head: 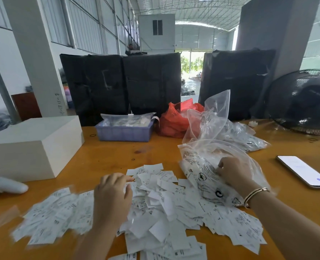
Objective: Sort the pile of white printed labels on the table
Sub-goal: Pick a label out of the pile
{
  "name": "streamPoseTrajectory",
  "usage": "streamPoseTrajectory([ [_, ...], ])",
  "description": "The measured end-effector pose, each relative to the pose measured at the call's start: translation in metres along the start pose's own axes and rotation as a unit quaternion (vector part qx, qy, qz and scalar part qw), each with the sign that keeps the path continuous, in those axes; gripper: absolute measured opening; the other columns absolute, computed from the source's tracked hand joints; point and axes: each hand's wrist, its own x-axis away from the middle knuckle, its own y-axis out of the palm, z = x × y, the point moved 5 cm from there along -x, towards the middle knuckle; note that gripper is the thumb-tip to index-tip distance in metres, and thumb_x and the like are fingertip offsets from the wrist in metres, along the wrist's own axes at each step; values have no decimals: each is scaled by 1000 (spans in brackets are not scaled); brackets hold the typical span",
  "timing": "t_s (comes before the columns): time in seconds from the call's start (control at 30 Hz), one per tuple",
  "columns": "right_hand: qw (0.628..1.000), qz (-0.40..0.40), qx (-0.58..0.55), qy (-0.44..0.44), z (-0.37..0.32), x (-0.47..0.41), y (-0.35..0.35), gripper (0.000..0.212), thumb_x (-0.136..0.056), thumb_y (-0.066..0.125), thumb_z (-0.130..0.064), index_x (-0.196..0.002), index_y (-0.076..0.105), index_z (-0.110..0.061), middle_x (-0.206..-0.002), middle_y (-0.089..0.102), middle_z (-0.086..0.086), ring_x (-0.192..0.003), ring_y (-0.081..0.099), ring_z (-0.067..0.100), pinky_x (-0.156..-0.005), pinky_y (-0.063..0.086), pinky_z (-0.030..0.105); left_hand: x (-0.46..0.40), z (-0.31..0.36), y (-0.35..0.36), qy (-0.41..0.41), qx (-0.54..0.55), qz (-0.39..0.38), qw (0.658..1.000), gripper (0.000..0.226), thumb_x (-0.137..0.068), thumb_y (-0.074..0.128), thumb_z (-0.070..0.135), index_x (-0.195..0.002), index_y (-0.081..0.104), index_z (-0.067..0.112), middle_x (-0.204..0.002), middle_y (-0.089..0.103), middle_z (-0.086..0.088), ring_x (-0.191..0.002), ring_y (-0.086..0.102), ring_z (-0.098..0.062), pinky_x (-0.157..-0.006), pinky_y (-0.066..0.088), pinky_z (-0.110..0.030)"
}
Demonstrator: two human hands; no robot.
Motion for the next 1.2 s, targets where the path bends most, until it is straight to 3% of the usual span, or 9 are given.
streamPoseTrajectory([
  [0.23,998,27,-52,0,0,4,-6,22,-91,54,-25,-77,68,-14,-71,64,1,-65,55,17,-62,44,30,4,9,8,27,42,-24,998,14,-81,71,11,-93,73,19,-96,68,6,-92,59,-21,-74,47,-33],
  [0.37,994,95,-58,-11,3,4,-18,34,-87,53,-10,-53,51,-11,-48,44,1,-44,36,16,-42,28,26,5,12,9,37,57,-36,997,14,-83,69,11,-94,72,19,-96,69,7,-94,58,-20,-76,47,-32],
  [0.57,958,196,-189,-87,-23,16,-49,30,-91,57,-20,-66,67,-8,-50,56,5,-45,48,21,-47,43,30,6,18,9,43,70,-36,996,15,-83,70,12,-95,72,21,-96,68,9,-94,59,-16,-81,42,-28],
  [0.67,934,129,-323,-80,-40,23,-48,20,-89,61,-19,-74,69,-9,-59,63,5,-53,53,22,-54,44,32,6,20,12,34,107,-61,992,15,-90,62,18,-102,70,24,-104,64,14,-105,52,-10,-88,34,-21],
  [0.77,803,-61,-590,-55,-69,48,-35,10,-88,60,-15,-83,66,-9,-78,70,11,-74,66,25,-70,56,30,6,25,12,-1,234,-90,968,14,-95,53,33,-105,62,38,-107,54,30,-109,46,5,-89,32,-11],
  [0.87,706,-219,-671,-61,-104,85,-13,19,-80,64,-22,-85,64,-3,-80,71,15,-74,70,24,-67,57,27,7,28,13,-61,379,-132,914,31,-87,44,56,-114,55,46,-119,53,31,-112,48,12,-87,39,-7],
  [0.97,725,-274,-623,-108,-127,111,6,14,-84,63,-17,-84,63,-4,-77,72,11,-75,70,24,-71,57,28,10,28,15,-77,443,-185,874,63,-75,40,77,-130,46,47,-131,48,30,-121,45,9,-92,39,-11],
  [1.03,748,-275,-588,-137,-134,118,12,9,-89,60,-12,-83,63,-6,-74,72,8,-75,70,24,-75,58,31,10,29,14,-56,429,-204,878,68,-66,42,86,-125,46,51,-120,54,34,-114,47,13,-86,40,-7],
  [1.2,778,-247,-549,-178,-137,123,14,12,-92,58,-9,-81,64,-7,-65,68,-2,-62,63,6,-62,50,17,10,28,20,-62,394,-200,895,10,-81,71,41,-90,68,41,-82,68,8,-76,62,-4,-64,50,-14],
])
